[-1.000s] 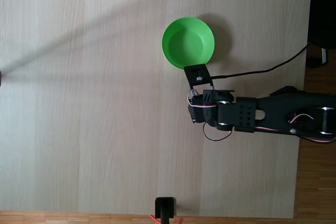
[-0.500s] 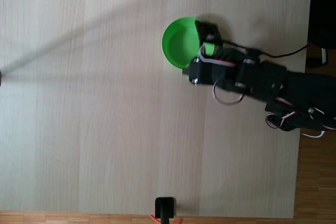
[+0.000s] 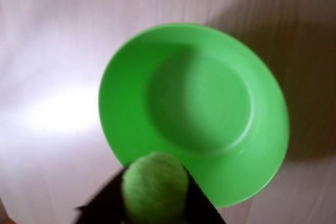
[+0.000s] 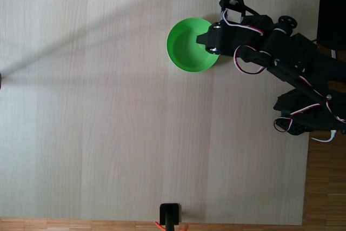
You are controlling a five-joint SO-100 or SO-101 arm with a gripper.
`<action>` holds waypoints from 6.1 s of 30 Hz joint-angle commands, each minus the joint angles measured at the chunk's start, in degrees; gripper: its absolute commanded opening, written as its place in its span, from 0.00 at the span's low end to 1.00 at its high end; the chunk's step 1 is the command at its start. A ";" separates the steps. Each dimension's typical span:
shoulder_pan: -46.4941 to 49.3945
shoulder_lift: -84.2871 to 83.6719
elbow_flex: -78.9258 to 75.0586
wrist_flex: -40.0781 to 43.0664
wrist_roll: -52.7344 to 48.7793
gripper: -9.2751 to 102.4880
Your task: Grasp a green pompom and put it in the green bowl.
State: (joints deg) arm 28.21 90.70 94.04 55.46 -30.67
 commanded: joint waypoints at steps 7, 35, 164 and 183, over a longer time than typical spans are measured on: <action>0.00 3.16 0.53 -0.35 0.26 0.35; -22.85 43.59 34.37 -0.26 5.54 0.08; -34.19 85.61 77.17 -0.62 25.40 0.08; -34.19 85.61 77.17 -0.62 25.40 0.08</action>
State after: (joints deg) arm -6.24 175.87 171.65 55.20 -4.83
